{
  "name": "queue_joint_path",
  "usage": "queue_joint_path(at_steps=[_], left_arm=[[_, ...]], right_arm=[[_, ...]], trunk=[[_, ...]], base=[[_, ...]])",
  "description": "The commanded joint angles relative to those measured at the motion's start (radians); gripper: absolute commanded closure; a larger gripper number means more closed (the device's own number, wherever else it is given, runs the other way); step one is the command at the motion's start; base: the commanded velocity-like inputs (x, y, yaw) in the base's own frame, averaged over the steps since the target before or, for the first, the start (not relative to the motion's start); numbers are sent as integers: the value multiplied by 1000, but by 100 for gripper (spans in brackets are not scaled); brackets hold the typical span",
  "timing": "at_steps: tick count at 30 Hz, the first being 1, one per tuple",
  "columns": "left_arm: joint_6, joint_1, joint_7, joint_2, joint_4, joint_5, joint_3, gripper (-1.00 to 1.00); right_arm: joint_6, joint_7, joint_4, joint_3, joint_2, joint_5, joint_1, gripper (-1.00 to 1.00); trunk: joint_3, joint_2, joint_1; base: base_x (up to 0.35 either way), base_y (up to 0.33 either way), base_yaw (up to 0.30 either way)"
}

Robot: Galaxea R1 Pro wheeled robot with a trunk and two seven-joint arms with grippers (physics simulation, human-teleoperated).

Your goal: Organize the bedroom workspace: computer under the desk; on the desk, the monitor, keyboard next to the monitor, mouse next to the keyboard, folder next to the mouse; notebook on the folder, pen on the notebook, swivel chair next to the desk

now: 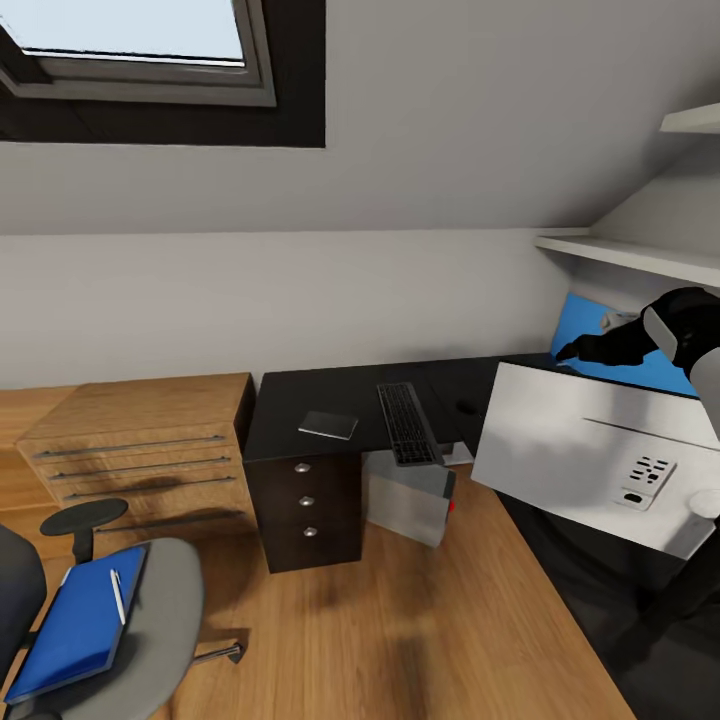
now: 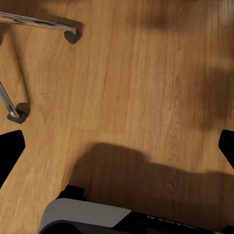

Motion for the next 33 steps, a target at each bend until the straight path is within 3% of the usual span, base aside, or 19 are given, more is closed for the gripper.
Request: queue_joint_path(at_steps=[1, 14, 25, 33], left_arm=[[-4, -1, 7, 0, 0, 5, -9, -100], [-3, -1, 9, 1, 0, 6, -9, -100], [-4, -1, 9, 1, 0, 7, -9, -100], [-3, -1, 14, -2, 0, 7, -9, -100]], right_arm=[[2, 12, -1, 4, -1, 10, -1, -100], [2, 17, 2, 6, 0, 10, -1, -100], [4, 33, 33, 12, 34, 12, -1, -100], [9, 64, 38, 93, 35, 12, -1, -100]], trunk=[[-1, -1, 0], [-1, -1, 0], [-1, -1, 0], [-1, -1, 0]], base=[[2, 47, 0], [1, 44, 0], [0, 1, 0], [0, 0, 0]])
